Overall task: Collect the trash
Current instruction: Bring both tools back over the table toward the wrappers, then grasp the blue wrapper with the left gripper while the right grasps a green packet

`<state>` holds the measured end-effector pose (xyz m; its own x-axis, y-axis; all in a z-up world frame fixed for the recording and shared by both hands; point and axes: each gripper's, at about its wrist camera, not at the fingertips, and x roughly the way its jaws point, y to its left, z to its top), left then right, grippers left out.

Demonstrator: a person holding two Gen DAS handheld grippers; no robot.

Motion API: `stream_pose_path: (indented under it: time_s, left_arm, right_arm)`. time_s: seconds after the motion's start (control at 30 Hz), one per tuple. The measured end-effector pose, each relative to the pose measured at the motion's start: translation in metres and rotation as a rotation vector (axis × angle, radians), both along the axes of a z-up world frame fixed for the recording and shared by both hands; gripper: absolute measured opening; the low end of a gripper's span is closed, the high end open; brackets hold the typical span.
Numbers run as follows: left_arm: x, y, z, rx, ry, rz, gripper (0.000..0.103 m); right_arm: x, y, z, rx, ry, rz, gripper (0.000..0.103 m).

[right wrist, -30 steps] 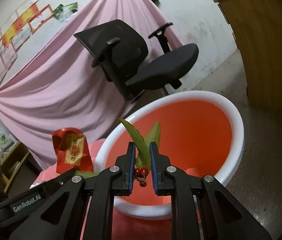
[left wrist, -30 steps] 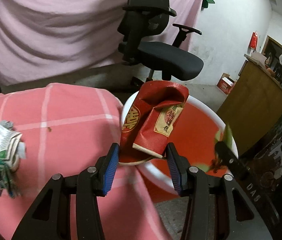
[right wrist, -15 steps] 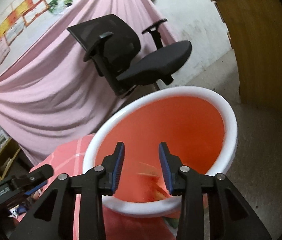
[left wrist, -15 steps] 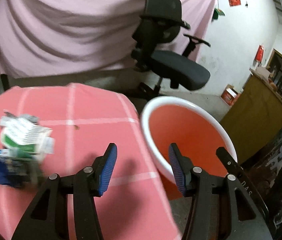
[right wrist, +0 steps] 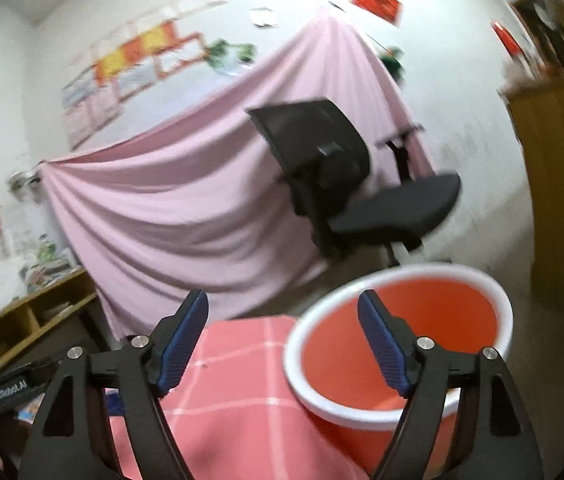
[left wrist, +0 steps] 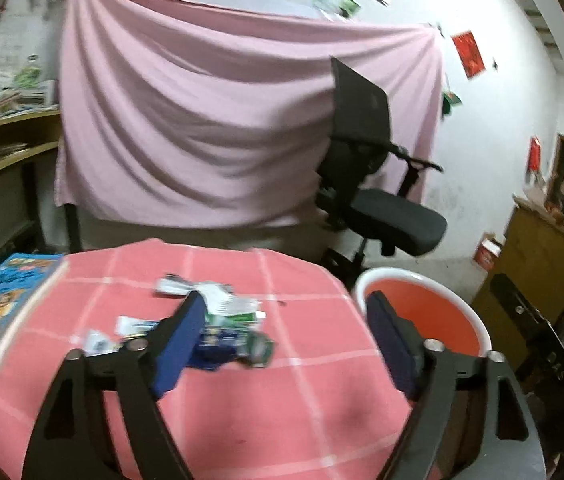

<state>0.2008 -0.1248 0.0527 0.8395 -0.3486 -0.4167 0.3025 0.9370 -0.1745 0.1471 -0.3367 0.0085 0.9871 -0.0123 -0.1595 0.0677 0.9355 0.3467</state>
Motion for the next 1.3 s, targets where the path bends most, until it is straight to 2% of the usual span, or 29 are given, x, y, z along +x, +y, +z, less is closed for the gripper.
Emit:
stream_pose_path:
  time_s: [0.03,0.07,0.1,0.27,0.4,0.57,0.73,0.9,1.03,1.17,1.3]
  left_arm:
    - [-0.003,0.009,0.001,-0.009,-0.011,0.022,0.095]
    - [-0.006,0.019,0.001,-0.022,-0.027,0.047,0.102]
    - [-0.011,0.03,0.001,-0.035,-0.046,0.076,0.102]
    - [-0.028,0.064,-0.001,-0.013,-0.117,0.188,0.102]
    - [-0.037,0.081,-0.007,0.012,-0.181,0.254,0.102]
    - [-0.042,0.105,-0.013,-0.003,-0.208,0.301,0.102]
    - [-0.049,0.115,-0.016,0.02,-0.261,0.322,0.102]
    - [-0.041,0.129,-0.019,-0.013,-0.218,0.341,0.102]
    - [-0.032,0.141,-0.017,-0.052,-0.199,0.369,0.102]
    - [-0.016,0.143,-0.014,0.005,-0.162,0.394,0.102]
    - [0.0,0.14,-0.022,0.037,-0.089,0.387,0.102]
  right_arm:
    - [-0.003,0.009,0.003,-0.03,-0.022,0.009,0.087]
    - [-0.005,0.017,0.005,-0.05,-0.043,0.014,0.097]
    - [-0.006,0.023,0.007,-0.064,-0.059,0.016,0.103]
    - [-0.008,0.064,0.015,-0.23,-0.098,0.073,0.103]
    - [-0.007,0.081,0.019,-0.31,-0.119,0.084,0.103]
    - [-0.002,0.096,0.02,-0.352,-0.143,0.112,0.103]
    - [0.008,0.109,0.019,-0.362,-0.153,0.163,0.103]
    - [0.024,0.119,0.017,-0.388,-0.149,0.186,0.103]
    - [0.051,0.118,0.015,-0.342,-0.117,0.219,0.103]
    - [0.077,0.112,0.006,-0.244,-0.005,0.264,0.103]
    - [0.087,0.11,-0.001,-0.217,0.085,0.274,0.102]
